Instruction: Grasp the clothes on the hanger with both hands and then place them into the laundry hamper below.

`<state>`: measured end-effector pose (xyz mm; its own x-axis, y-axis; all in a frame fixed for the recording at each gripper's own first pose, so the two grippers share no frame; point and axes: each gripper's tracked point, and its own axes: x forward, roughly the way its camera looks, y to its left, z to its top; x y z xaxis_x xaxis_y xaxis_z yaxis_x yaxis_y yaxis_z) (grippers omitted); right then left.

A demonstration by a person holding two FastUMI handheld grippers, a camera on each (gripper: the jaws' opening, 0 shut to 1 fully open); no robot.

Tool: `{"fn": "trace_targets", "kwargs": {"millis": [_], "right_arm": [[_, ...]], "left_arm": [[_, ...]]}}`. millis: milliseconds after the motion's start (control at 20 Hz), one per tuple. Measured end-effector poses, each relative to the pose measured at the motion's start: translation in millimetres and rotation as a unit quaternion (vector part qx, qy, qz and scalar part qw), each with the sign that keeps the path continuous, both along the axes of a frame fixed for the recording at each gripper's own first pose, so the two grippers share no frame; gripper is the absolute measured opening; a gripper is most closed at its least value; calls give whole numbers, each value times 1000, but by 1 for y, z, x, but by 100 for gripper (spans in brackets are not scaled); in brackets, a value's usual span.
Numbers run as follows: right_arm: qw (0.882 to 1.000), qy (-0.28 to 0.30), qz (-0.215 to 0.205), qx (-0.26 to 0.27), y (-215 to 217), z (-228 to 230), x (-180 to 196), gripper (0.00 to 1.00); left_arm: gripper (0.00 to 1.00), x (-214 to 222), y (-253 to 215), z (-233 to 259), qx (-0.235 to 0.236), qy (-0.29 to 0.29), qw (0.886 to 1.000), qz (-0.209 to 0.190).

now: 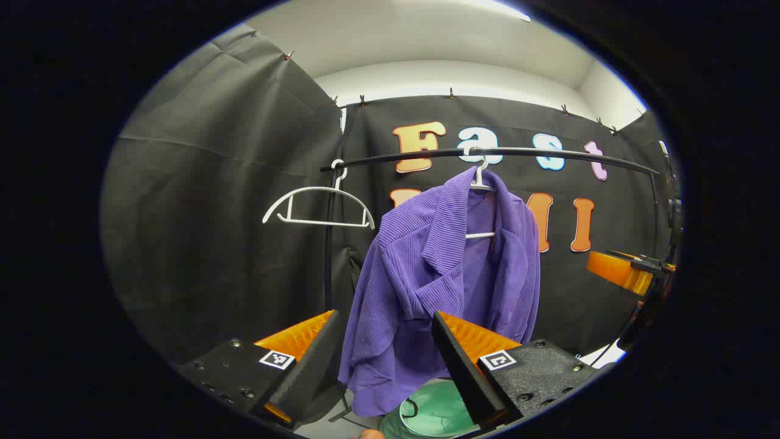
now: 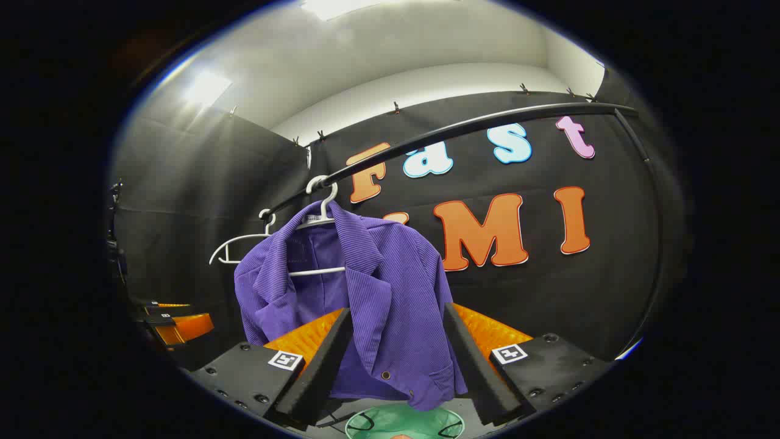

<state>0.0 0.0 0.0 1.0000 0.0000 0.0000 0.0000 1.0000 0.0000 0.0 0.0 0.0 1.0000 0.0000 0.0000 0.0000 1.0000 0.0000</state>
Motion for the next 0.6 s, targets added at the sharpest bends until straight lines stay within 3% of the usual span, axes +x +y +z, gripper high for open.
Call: {"fn": "trace_targets", "kwargs": {"millis": [550, 600], "right_arm": [[1000, 15, 7, 10, 10, -12, 6, 98], [1000, 15, 7, 11, 10, -13, 6, 98]], "left_arm": [[98, -5, -15, 5, 6, -2, 1000, -19], [92, -5, -15, 5, 8, -3, 1000, -18]]}}
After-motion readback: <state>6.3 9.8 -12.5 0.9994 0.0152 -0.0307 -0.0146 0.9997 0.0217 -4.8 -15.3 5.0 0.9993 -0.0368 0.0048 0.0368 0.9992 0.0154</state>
